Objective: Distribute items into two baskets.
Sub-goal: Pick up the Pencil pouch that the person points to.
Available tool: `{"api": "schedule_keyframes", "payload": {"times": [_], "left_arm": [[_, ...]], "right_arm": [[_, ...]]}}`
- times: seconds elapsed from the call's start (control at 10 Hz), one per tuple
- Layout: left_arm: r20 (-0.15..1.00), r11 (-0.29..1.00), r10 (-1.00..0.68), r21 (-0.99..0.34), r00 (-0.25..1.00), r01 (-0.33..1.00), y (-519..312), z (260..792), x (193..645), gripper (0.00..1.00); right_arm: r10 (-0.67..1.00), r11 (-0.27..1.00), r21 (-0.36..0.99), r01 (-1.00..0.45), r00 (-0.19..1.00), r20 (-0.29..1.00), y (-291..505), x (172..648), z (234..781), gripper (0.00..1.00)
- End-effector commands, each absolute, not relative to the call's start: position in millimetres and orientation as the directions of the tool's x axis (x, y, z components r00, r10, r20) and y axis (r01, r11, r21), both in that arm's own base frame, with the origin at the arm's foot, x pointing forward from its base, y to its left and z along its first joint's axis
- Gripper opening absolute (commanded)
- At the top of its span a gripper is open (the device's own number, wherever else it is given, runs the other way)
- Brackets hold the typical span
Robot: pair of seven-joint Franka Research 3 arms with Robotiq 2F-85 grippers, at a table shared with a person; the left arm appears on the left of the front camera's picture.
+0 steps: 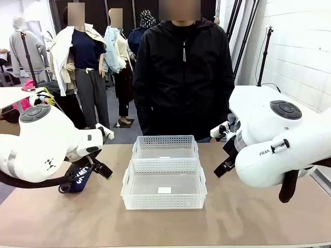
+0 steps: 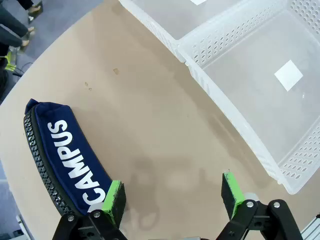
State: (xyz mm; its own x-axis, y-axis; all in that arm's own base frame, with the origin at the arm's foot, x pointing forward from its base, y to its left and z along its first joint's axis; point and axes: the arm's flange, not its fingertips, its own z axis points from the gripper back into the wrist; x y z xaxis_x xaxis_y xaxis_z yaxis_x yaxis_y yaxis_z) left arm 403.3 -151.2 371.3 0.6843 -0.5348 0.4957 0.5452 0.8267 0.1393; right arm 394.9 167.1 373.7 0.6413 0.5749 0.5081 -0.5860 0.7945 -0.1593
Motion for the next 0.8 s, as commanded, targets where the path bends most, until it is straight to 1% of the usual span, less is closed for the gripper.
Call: {"api": "schedule_keyframes", "payload": {"times": [0.0,0.7], "left_arm": [[0.496,0.827,-0.535,0.139,0.684,0.545,-151.2,371.3,403.3,1.00],[0.496,0.827,-0.535,0.139,0.684,0.545,-151.2,371.3,403.3,1.00]], "right_arm": [[0.575,0.795,-0.159,-0.586,0.641,0.508,167.1,394.9,373.7,1.00],[0.575,0.795,-0.159,-0.586,0.641,0.508,167.1,394.9,373.7,1.00]]}}
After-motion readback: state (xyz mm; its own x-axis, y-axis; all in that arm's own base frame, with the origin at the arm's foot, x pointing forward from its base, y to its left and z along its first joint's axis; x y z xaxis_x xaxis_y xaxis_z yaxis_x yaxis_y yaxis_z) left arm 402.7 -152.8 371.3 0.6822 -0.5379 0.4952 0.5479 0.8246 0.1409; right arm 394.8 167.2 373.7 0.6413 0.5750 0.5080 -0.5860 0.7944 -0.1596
